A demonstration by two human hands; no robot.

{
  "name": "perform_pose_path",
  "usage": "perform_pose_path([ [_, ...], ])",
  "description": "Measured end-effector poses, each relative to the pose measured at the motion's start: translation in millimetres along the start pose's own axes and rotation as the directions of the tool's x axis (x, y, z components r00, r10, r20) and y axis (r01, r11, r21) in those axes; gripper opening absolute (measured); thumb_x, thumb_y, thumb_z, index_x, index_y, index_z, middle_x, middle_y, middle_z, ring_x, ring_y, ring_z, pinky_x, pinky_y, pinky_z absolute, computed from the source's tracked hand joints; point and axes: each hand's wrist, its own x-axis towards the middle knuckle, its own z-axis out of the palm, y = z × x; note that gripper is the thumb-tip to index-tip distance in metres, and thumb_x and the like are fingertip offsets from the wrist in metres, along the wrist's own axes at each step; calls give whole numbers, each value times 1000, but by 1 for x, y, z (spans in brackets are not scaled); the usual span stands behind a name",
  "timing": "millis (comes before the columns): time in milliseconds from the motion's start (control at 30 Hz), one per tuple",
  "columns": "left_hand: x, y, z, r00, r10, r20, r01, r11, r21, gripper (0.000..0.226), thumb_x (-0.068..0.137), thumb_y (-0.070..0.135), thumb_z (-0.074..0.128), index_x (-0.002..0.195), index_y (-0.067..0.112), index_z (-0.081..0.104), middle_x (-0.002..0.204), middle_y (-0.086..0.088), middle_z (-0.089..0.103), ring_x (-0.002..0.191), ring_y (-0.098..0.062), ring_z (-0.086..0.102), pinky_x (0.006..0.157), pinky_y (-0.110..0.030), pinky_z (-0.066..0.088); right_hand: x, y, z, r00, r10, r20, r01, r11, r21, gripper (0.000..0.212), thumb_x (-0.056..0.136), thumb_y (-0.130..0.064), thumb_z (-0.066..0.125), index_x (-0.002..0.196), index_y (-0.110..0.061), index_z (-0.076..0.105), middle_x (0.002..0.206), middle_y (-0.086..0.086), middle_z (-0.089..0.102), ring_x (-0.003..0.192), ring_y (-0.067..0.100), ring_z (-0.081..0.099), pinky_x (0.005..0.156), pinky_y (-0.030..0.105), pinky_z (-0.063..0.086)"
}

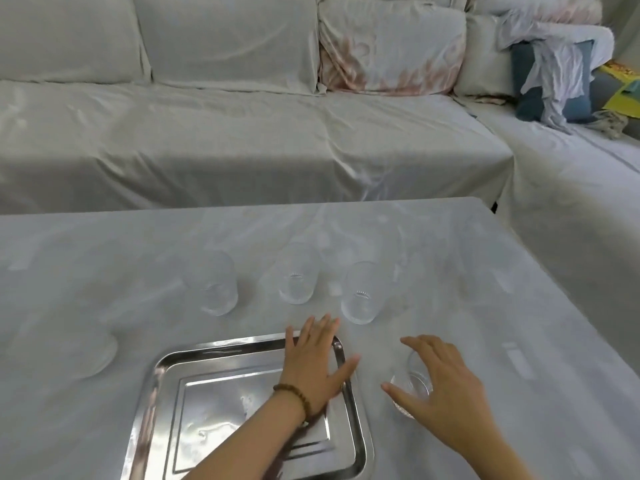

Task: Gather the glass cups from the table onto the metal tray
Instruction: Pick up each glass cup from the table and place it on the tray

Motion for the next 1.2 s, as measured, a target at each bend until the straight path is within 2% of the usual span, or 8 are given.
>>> perform_pose_path([
  [133,3,-3,13,1000,7,1,-7,998,63,109,56,83,-14,147,29,11,159,9,5,146,-14,-5,116,-47,-13,-1,0,4,999,-13,-48,12,1000,-23,68,63,-79,49,120,-42,48,118,-24,47,115,2,44,73,23,40],
  [300,6,-3,18,1000,4,-15,-3,996,85,74,84,68,13,146,27,18,159,7,9,147,-17,-3,116,-48,-12,0,2,8,996,-7,-92,3,999,-41,52,72,-72,54,112,-39,50,108,-21,48,110,4,46,77,27,42],
  [500,-23,18,10,993,56,-105,-79,970,-230,79,78,73,14,125,19,47,124,0,52,123,-20,43,108,-39,31,-10,0,3,988,7,-152,12,992,124,41,73,-61,63,103,-34,57,100,-18,56,100,6,54,81,30,46],
  [633,-70,46,-14,999,28,-41,-48,740,-670,45,84,67,24,98,35,52,97,18,54,93,2,50,86,-12,38,-28,-27,-10,955,141,-263,68,756,651,36,70,-55,73,91,-27,62,85,-15,61,81,3,58,72,20,47],
  [700,-90,52,-28,1000,22,5,-8,563,-827,22,91,55,28,96,47,49,99,28,53,95,8,51,90,-18,43,-37,-50,-19,953,142,-267,140,575,806,34,71,-50,69,89,-21,64,79,-13,60,74,3,56,71,15,44],
  [833,-127,37,-57,992,-125,-14,23,291,-957,54,72,65,50,107,26,65,106,2,73,96,-16,70,78,-33,57,-57,-95,-16,969,51,-243,207,372,905,17,81,-39,68,90,-25,62,87,-11,62,81,8,59,75,23,45],
  [1067,-180,-19,-113,924,-264,-278,-130,466,-875,67,57,63,59,102,13,68,90,-4,73,75,-7,70,61,-22,56,-84,-141,-4,953,-299,49,125,536,835,41,76,-41,73,112,-30,58,114,-7,65,97,-2,65,90,24,53],
  [1200,-179,-31,-118,919,-173,-354,-204,560,-803,60,56,68,67,99,27,65,98,9,69,92,-1,65,69,-13,51,-81,-155,4,908,-399,125,195,669,718,63,68,-55,74,123,-33,55,114,-11,68,102,2,64,91,25,51],
])
